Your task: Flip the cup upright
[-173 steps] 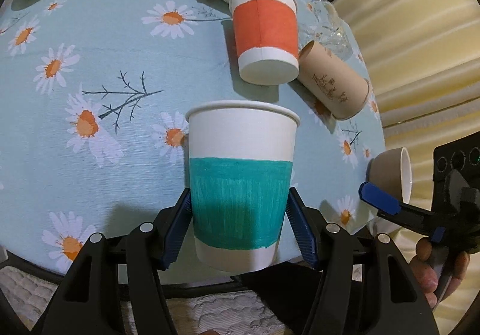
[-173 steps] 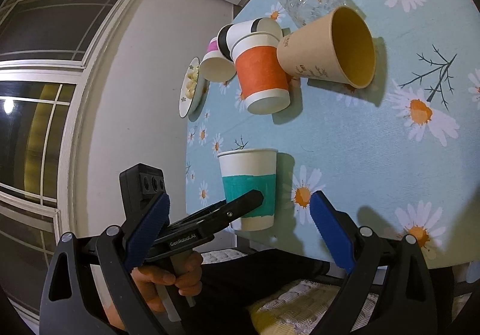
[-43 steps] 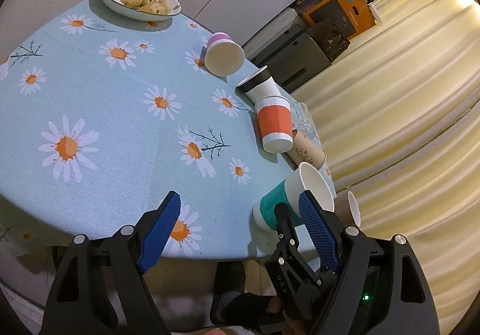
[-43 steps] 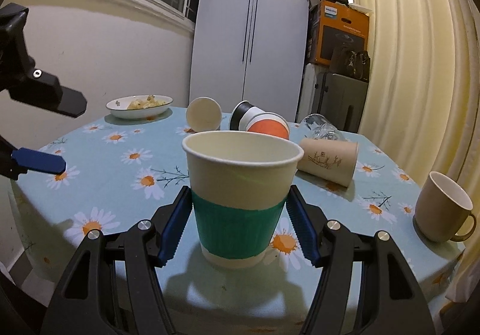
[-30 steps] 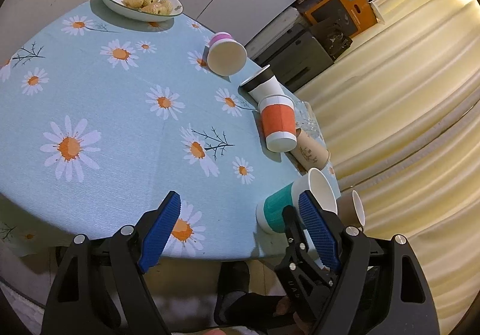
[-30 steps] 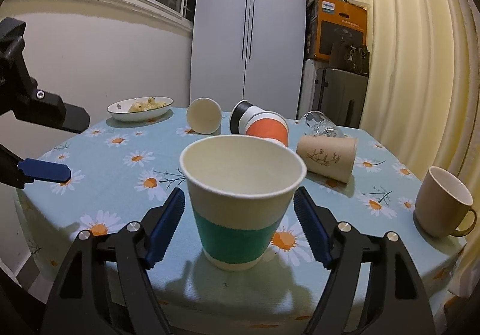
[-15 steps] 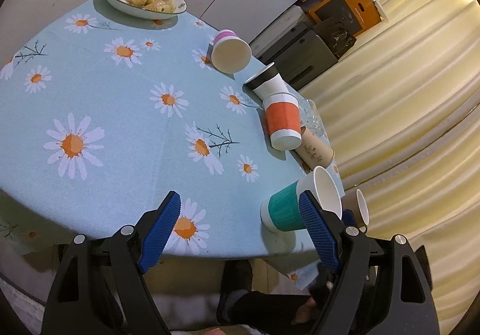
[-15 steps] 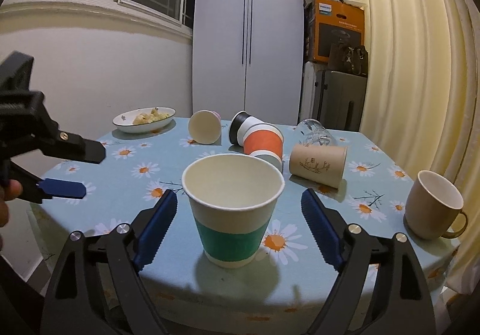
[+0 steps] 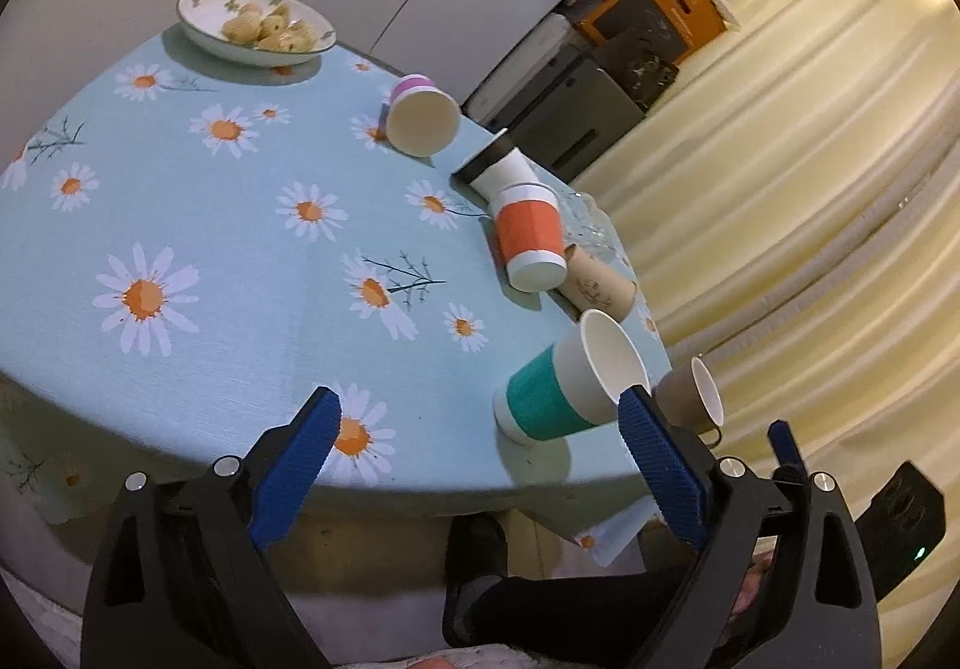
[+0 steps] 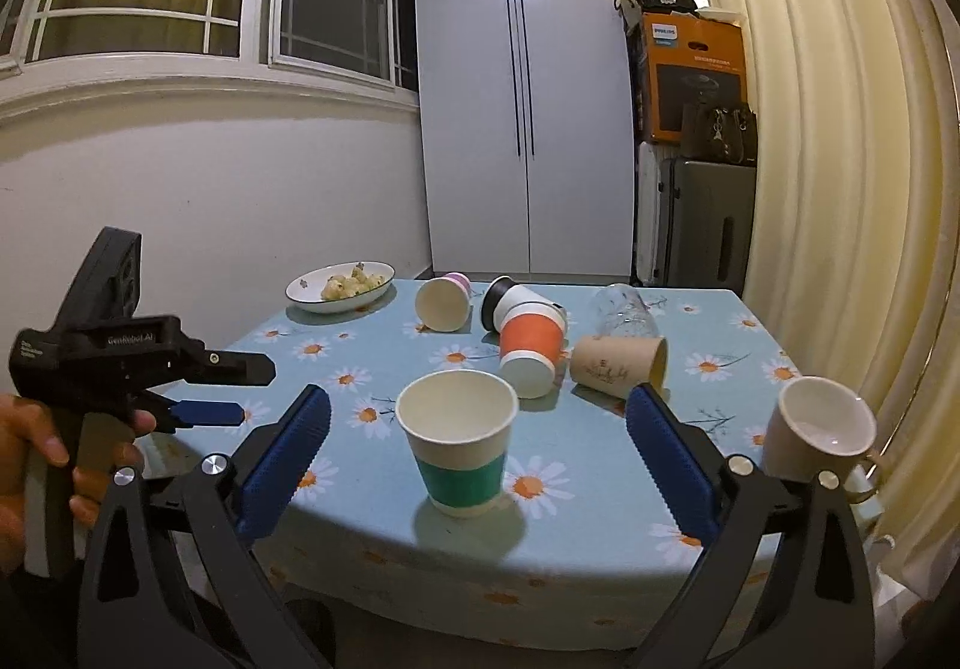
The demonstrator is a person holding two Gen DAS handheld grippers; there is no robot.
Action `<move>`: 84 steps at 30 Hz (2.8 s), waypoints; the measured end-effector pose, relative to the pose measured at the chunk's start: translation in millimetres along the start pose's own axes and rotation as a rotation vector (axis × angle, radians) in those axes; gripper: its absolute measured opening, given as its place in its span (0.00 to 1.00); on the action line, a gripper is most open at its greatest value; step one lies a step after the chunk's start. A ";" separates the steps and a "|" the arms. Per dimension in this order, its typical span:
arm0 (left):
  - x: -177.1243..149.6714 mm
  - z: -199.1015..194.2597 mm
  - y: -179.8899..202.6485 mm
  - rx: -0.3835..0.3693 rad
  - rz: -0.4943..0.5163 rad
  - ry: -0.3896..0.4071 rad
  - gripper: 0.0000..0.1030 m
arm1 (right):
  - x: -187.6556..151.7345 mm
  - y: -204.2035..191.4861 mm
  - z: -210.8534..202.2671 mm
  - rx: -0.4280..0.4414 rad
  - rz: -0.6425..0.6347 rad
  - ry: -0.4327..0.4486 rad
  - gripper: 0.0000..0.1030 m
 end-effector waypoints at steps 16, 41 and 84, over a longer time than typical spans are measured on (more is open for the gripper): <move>-59.0 -36.3 83.4 0.097 0.473 0.156 0.93 | 6.1 25.8 -27.4 0.008 -0.096 -0.064 0.95; -89.4 -38.4 109.4 0.148 0.614 0.194 0.93 | -8.3 26.2 -24.8 -0.021 -0.070 -0.124 0.95; -89.6 -36.1 106.9 0.155 0.604 0.177 0.93 | -13.7 20.7 -16.0 -0.038 -0.097 -0.153 0.95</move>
Point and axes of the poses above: each gripper's, at about its wrist camera, not at the fingertips, and z roughly the way its jaws point, y to its right, x to its top, the point moved 1 cm from there along z, roughly the way its jaws point, and after that the axes turned 3 degrees about -y, right-handed, at the moved point
